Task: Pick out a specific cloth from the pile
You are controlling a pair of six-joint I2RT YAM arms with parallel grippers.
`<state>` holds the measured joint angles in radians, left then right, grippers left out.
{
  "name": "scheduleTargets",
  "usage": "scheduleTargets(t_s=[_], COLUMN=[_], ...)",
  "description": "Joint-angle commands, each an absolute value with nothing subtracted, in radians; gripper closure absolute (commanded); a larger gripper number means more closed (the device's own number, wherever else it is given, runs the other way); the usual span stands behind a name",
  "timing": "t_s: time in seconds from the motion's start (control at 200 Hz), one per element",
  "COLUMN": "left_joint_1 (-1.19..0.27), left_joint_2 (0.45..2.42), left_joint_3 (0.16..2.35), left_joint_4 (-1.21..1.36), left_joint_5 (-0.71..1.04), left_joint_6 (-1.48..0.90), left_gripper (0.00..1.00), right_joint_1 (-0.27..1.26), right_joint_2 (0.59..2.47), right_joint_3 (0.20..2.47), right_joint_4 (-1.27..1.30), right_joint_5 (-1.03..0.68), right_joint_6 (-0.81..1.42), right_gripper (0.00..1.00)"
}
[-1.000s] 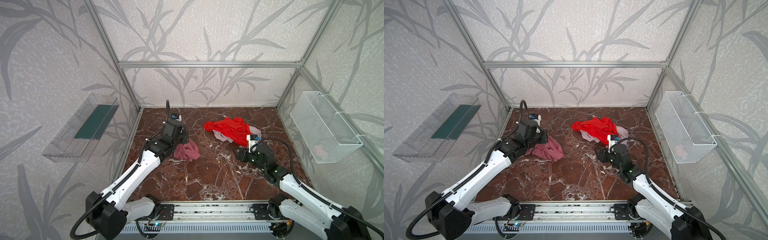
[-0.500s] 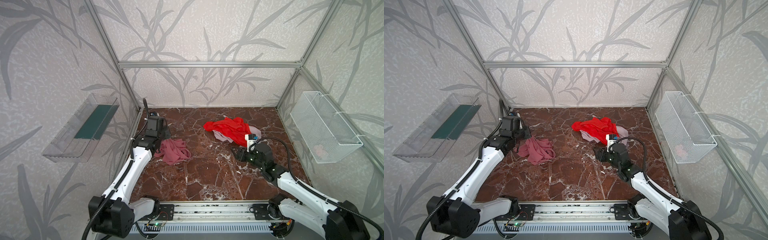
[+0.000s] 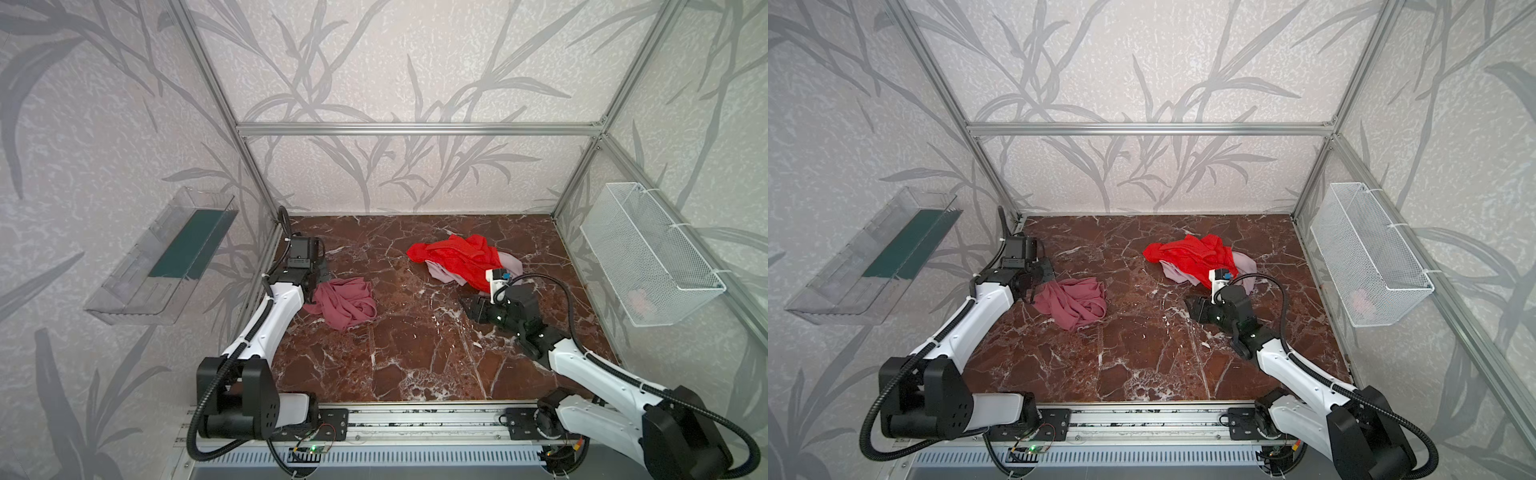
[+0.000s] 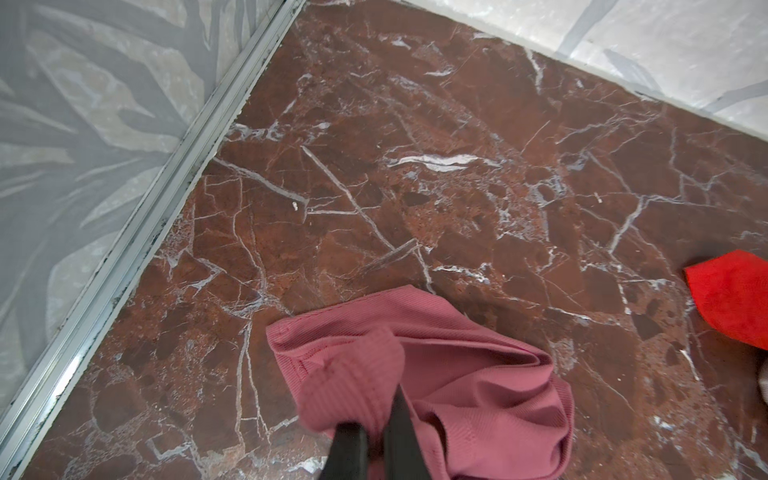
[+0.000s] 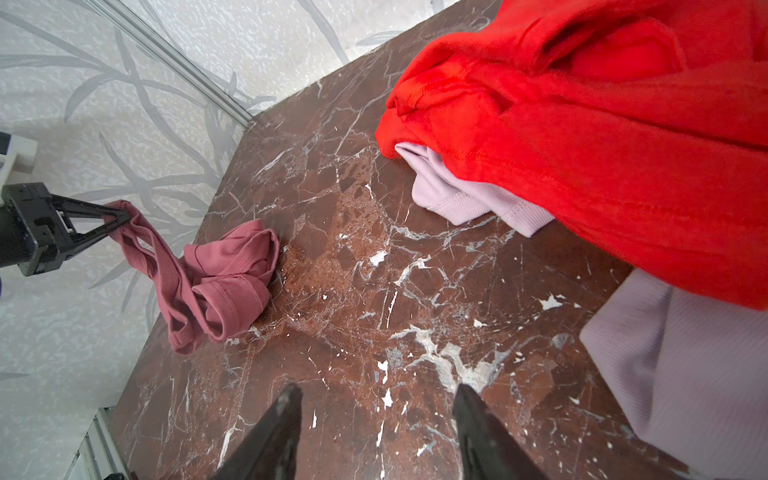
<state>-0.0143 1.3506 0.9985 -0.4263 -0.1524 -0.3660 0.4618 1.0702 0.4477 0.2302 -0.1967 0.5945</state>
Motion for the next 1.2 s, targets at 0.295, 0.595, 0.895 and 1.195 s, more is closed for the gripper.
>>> scheduleTargets(t_s=[0.295, 0.595, 0.895, 1.195], left_joint_1=[-0.011, -0.165, -0.396, -0.469], left_joint_2=[1.322, 1.173, 1.178, 1.299], left_joint_3=[0.946, 0.878, 0.791, 0.769], left_joint_4=[-0.374, -0.436, -0.375, -0.314], left_joint_5=[-0.040, -0.056, -0.020, -0.012], left_joint_6=[-0.444, -0.468, -0.473, -0.489], left_gripper=[0.56, 0.56, 0.59, 0.55], right_joint_1=[0.457, 0.457, 0.459, 0.457], right_joint_2=[1.107, 1.118, 1.085, 1.039], right_joint_3=[0.503, 0.497, 0.482, 0.469], right_joint_4=[0.262, 0.280, 0.258, 0.224], right_joint_5=[-0.224, -0.238, -0.253, -0.246], right_joint_6=[0.575, 0.591, 0.600, 0.598], right_gripper=[0.41, 0.41, 0.41, 0.41])
